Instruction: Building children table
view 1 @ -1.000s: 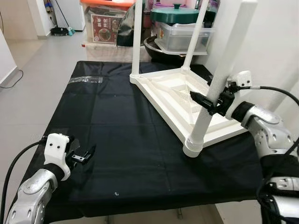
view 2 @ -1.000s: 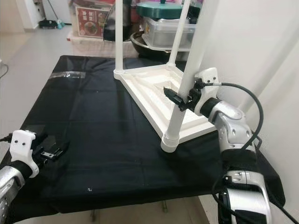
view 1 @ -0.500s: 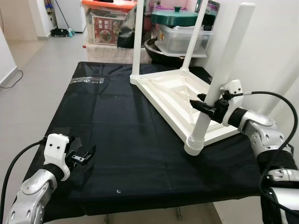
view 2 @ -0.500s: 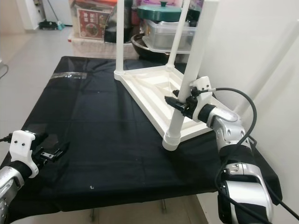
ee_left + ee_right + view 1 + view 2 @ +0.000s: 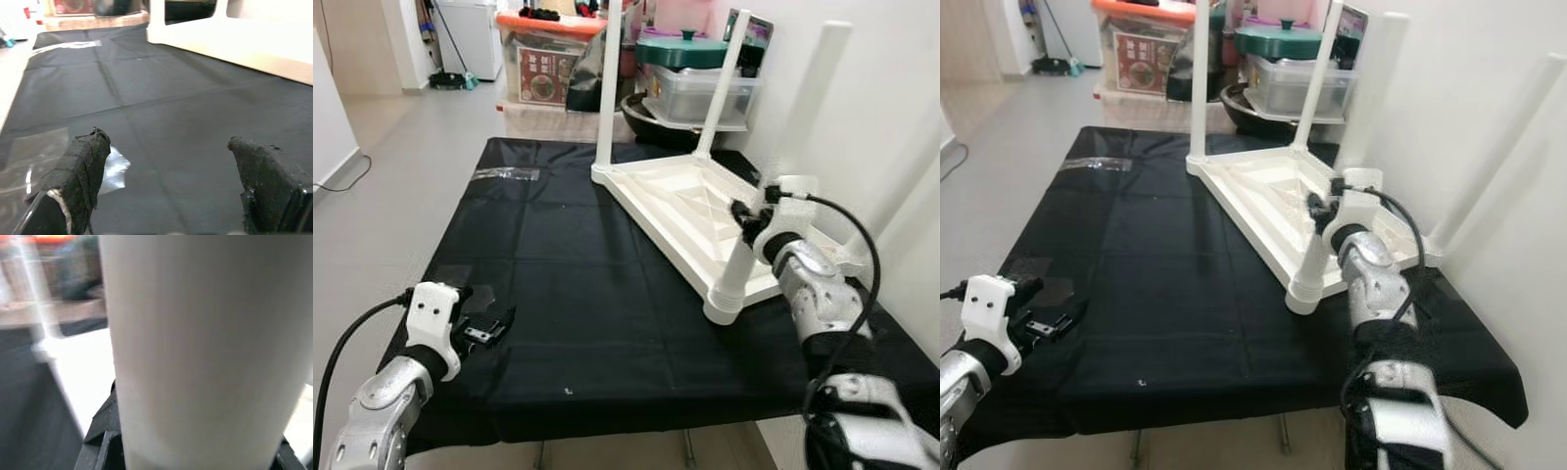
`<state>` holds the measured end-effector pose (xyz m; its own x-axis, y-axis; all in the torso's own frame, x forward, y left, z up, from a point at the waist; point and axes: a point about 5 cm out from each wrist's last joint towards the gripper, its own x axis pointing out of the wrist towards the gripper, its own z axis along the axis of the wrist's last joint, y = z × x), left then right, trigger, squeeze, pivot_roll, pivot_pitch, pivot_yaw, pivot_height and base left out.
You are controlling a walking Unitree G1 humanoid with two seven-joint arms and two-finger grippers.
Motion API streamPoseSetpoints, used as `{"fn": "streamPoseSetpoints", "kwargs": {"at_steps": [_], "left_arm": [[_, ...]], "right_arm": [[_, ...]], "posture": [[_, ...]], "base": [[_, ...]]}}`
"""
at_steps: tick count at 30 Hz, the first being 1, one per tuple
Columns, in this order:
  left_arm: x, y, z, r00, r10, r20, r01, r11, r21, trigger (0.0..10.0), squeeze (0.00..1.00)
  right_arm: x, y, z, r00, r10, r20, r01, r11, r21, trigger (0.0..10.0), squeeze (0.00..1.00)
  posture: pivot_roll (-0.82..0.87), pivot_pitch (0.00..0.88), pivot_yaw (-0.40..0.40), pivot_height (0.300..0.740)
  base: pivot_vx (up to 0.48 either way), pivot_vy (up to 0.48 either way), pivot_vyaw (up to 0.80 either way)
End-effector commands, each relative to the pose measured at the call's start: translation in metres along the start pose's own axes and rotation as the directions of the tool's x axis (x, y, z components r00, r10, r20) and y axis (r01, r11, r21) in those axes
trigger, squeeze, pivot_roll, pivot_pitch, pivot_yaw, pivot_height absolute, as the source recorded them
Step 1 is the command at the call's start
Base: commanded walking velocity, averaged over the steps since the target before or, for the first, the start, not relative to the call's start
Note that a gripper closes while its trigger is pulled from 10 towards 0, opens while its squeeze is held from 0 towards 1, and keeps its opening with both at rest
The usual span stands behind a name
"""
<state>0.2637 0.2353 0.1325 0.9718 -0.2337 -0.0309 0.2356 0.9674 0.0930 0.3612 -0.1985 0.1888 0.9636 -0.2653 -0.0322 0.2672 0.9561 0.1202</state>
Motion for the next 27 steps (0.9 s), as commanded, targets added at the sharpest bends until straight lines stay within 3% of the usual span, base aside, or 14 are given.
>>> {"fn": "streamPoseSetpoints", "kwargs": {"at_steps": [1, 6, 7, 12, 13, 14, 15, 17, 18, 20, 21, 24, 25, 27], "left_arm": [[0.001, -0.003, -0.004, 1.000, -0.005, -0.017, 0.005, 1.000, -0.001, 10.0, 0.00], [0.001, -0.003, -0.004, 1.000, -0.005, -0.017, 0.005, 1.000, -0.001, 10.0, 0.00], [0.003, -0.001, -0.003, 1.000, 0.007, -0.016, -0.007, 1.000, 0.000, 10.0, 0.00], [0.004, -0.002, -0.004, 1.000, 0.015, -0.014, -0.015, 1.000, -0.004, 10.0, 0.00], [0.004, -0.004, -0.004, 1.000, 0.013, -0.014, -0.013, 1.000, -0.007, 10.0, 0.00], [0.004, -0.004, -0.004, 1.000, 0.013, -0.014, -0.013, 1.000, -0.007, 10.0, 0.00], [0.004, -0.005, -0.004, 1.000, 0.012, -0.015, -0.012, 1.000, -0.008, 10.0, 0.00], [0.004, -0.006, -0.004, 1.000, 0.012, -0.015, -0.012, 1.000, -0.009, 10.0, 0.00], [0.004, -0.005, -0.004, 1.000, 0.011, -0.015, -0.011, 1.000, -0.008, 10.0, 0.00], [0.004, -0.005, -0.004, 1.000, 0.011, -0.015, -0.011, 1.000, -0.008, 10.0, 0.00], [0.003, -0.003, -0.004, 1.000, 0.010, -0.016, -0.010, 1.000, -0.005, 10.0, 0.00], [0.003, -0.003, -0.004, 1.000, 0.007, -0.018, -0.008, 1.000, -0.001, 10.0, 0.00], [0.003, -0.003, -0.004, 1.000, 0.006, -0.018, -0.006, 1.000, 0.001, 10.0, 0.00], [0.003, -0.003, -0.004, 1.000, 0.005, -0.018, -0.005, 1.000, 0.002, 10.0, 0.00]], "right_arm": [[-0.019, -0.004, -0.039, 0.973, -0.158, -0.169, 0.160, 0.987, -0.004, 0.0, 0.00], [-0.027, 0.006, -0.043, 0.968, -0.163, -0.193, 0.168, 0.986, 0.009, 0.0, 0.00], [-0.034, 0.017, -0.041, 0.959, -0.185, -0.216, 0.191, 0.982, 0.008, 0.0, 0.00], [-0.037, 0.028, -0.037, 0.948, -0.205, -0.244, 0.214, 0.977, 0.009, 0.0, 0.00], [-0.037, 0.034, -0.038, 0.952, -0.159, -0.260, 0.169, 0.985, 0.016, 8.2, 0.00], [-0.037, 0.034, -0.038, 0.952, -0.159, -0.260, 0.169, 0.985, 0.016, 8.2, 0.00], [-0.038, 0.040, -0.037, 0.958, -0.108, -0.267, 0.120, 0.992, 0.031, 10.0, 0.00], [-0.040, 0.043, -0.034, 0.968, -0.056, -0.244, 0.073, 0.995, 0.062, 10.0, 0.00], [-0.040, 0.041, -0.030, 0.973, -0.053, -0.223, 0.070, 0.995, 0.071, 10.0, 0.80], [-0.040, 0.040, -0.027, 0.976, -0.056, -0.210, 0.073, 0.995, 0.074, 10.0, 0.80], [-0.038, 0.034, -0.014, 0.987, -0.046, -0.155, 0.062, 0.993, 0.100, 10.0, 1.00], [-0.034, 0.028, 0.000, 0.994, -0.023, -0.108, 0.033, 0.996, 0.086, 10.0, 1.00], [-0.033, 0.026, 0.008, 0.997, -0.005, -0.081, 0.012, 0.997, 0.079, 10.0, 0.55], [-0.033, 0.025, 0.013, 0.998, 0.006, -0.064, -0.002, 0.997, 0.075, 10.0, 0.55]], "posture": [[0.11, 0.000, -0.114, 0.740], [0.11, 0.000, -0.111, 0.740], [0.10, 0.000, -0.111, 0.740], [0.10, 0.000, -0.111, 0.740], [0.10, 0.000, -0.113, 0.740], [0.10, 0.000, -0.113, 0.740], [0.10, 0.000, -0.113, 0.740], [0.09, 0.000, -0.112, 0.740], [0.09, 0.000, -0.111, 0.740], [0.09, 0.000, -0.111, 0.740], [0.08, 0.000, -0.106, 0.740], [0.08, 0.000, -0.102, 0.740], [0.08, 0.000, -0.101, 0.740], [0.08, 0.000, -0.101, 0.740]], "base": [[0.000, 0.000, 0.00], [0.000, 0.000, 0.00], [0.000, 0.000, 0.00], [0.000, 0.000, 0.00], [0.000, 0.000, 0.00], [0.000, 0.000, 0.00], [0.000, 0.000, 0.00], [0.000, 0.000, 0.00], [0.000, 0.000, 0.00], [0.000, 0.000, 0.00], [0.000, 0.000, 0.00], [0.000, 0.000, 0.00], [0.000, 0.000, 0.00], [0.000, 0.000, 0.00]]}}
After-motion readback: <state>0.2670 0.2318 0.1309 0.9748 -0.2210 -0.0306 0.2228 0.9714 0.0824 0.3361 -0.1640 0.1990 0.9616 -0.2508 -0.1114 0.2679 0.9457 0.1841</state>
